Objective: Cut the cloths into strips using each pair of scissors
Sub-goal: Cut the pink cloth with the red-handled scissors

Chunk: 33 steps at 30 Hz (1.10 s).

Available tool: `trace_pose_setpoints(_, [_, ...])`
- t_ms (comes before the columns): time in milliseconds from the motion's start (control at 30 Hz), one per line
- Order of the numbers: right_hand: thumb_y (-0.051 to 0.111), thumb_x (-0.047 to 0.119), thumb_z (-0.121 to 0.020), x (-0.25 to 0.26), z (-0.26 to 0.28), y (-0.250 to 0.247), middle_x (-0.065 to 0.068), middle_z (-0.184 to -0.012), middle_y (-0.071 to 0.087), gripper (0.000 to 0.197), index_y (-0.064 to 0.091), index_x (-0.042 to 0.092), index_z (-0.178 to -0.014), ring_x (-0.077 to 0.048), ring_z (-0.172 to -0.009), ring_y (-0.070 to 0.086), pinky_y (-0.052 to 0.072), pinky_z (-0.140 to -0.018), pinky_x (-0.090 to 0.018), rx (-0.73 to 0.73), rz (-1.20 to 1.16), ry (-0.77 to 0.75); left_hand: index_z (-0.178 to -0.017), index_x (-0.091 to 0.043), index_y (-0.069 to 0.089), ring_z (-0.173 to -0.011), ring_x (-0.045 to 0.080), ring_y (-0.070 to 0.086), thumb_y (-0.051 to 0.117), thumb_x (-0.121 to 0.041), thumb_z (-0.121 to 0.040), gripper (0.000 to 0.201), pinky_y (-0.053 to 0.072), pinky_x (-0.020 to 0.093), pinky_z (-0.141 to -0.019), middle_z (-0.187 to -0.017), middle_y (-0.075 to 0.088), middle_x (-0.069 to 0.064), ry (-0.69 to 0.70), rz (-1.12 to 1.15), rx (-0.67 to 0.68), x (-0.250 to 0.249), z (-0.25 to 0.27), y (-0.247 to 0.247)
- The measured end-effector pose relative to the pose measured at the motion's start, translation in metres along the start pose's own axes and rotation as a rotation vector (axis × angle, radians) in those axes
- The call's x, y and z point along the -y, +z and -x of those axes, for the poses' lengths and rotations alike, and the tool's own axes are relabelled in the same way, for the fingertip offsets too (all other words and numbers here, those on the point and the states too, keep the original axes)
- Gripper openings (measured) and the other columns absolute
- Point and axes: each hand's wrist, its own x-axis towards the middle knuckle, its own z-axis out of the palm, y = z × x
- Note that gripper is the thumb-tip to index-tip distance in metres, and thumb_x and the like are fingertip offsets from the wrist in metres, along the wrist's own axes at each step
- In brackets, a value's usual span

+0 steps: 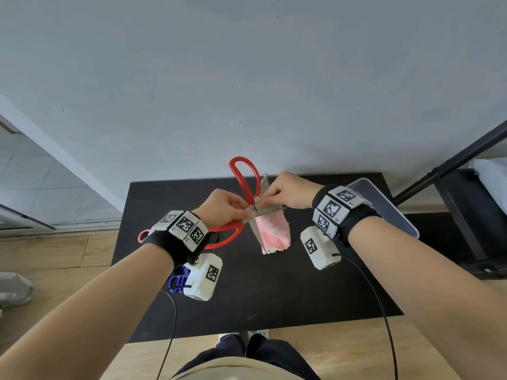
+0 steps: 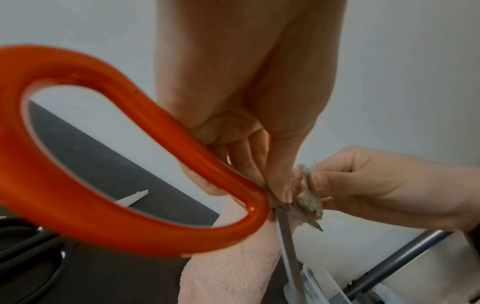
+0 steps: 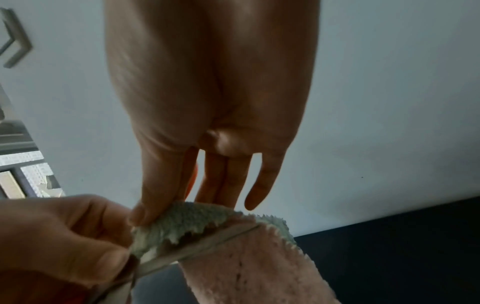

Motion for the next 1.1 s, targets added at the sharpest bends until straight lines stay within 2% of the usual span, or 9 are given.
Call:
trace_pose_setpoints(167, [0.073,0.025,-0.082,0.001,-0.007,0.009,0.007,-0.075,0.069,0.021,0.077,0.008,-0.092,0.001,-0.063,0.058,0.045,-0.064,-0.013,0.039,0.023,0.040,-0.081,-0.008,0.074,-0.055,0.005,0.062,0.075,-0.016,-0.079,0.009,0.051,0.011,-0.057,-0.072,0.070,0.005,0.063,-0.039,-0.012,-0.004,-0.003,0.000])
trace_pose_setpoints(300, [0.073,0.028,-0.082,0.001,-0.009,0.011,0.007,-0.065,0.063,0.016,0.073,0.013,-0.076,0.000,-0.054,0.052,0.041,-0.059,-0.017,0.033,0.076,0.063,-0.085,-0.006,0.073,-0.061,0.008,0.064,0.074,-0.015,-0.080,0.011,0.052,0.012,-0.062,-0.078,0.072,0.008,0.090,-0.044,-0.003,-0.006,-0.004,-0.002])
trace_pose_setpoints(400, [0.071,0.030,-0.083,-0.001,-0.010,0.010,-0.008,-0.082,0.071,0.023,0.074,0.007,-0.088,-0.009,-0.067,0.057,0.048,-0.068,-0.027,0.049,0.091,0.064,-0.087,-0.005,0.073,-0.065,0.011,0.065,0.075,-0.014,-0.079,0.012,0.054,0.016,-0.066,-0.084,0.073,0.014,0.097,-0.006,0.011,-0.006,-0.004,-0.003])
trace_pose_setpoints(500, [0.070,0.033,-0.083,-0.004,-0.011,0.007,-0.011,-0.091,0.072,0.027,0.074,0.009,-0.094,-0.019,-0.076,0.060,0.052,-0.078,-0.036,0.053,0.108,0.071,-0.090,-0.002,0.072,-0.074,0.021,0.066,0.075,-0.015,-0.080,0.017,0.056,0.029,-0.077,-0.089,0.073,0.018,0.090,-0.004,0.021,-0.007,-0.005,-0.005])
trace_pose_setpoints(567, [0.070,0.033,-0.084,-0.006,-0.010,0.006,-0.008,-0.092,0.072,0.026,0.075,0.011,-0.097,-0.022,-0.083,0.065,0.053,-0.082,-0.035,0.050,0.104,0.074,-0.092,-0.001,0.072,-0.076,0.023,0.067,0.074,-0.016,-0.080,0.019,0.056,0.029,-0.077,-0.090,0.073,0.019,0.086,-0.009,0.030,-0.008,-0.005,-0.006])
trace_pose_setpoints(633, [0.069,0.032,-0.084,-0.008,-0.008,0.005,-0.003,-0.094,0.072,0.026,0.074,0.012,-0.101,-0.018,-0.088,0.066,0.052,-0.083,-0.031,0.041,0.091,0.079,-0.093,-0.001,0.072,-0.074,0.023,0.067,0.074,-0.016,-0.081,0.019,0.056,0.023,-0.070,-0.089,0.073,0.019,0.085,-0.023,0.037,-0.009,-0.006,-0.007])
trace_pose_setpoints(833, [0.068,0.029,-0.086,-0.015,-0.005,0.000,0.002,-0.096,0.071,0.028,0.072,0.012,-0.107,-0.011,-0.088,0.064,0.050,-0.080,-0.022,0.044,0.072,0.091,-0.093,0.001,0.071,-0.060,0.013,0.063,0.073,-0.014,-0.081,0.019,0.052,0.014,-0.058,-0.084,0.073,0.018,0.079,-0.039,0.048,-0.009,-0.008,-0.008])
trace_pose_setpoints(1000, [0.067,0.028,-0.086,-0.021,-0.003,-0.003,0.001,-0.098,0.071,0.027,0.071,0.013,-0.108,-0.009,-0.088,0.064,0.049,-0.076,-0.018,0.033,0.052,0.100,-0.094,0.001,0.072,-0.057,0.010,0.063,0.072,-0.012,-0.082,0.017,0.052,0.014,-0.056,-0.082,0.072,0.015,0.076,-0.036,0.056,-0.011,-0.011,-0.008])
trace_pose_setpoints(1100, [0.066,0.027,-0.087,-0.023,-0.003,-0.003,0.004,-0.094,0.070,0.027,0.071,0.013,-0.109,-0.008,-0.085,0.063,0.049,-0.077,-0.020,0.021,0.053,0.101,-0.094,0.000,0.072,-0.055,0.008,0.062,0.072,-0.012,-0.082,0.016,0.052,0.014,-0.056,-0.077,0.072,0.011,0.076,-0.041,0.058,-0.011,-0.012,-0.008])
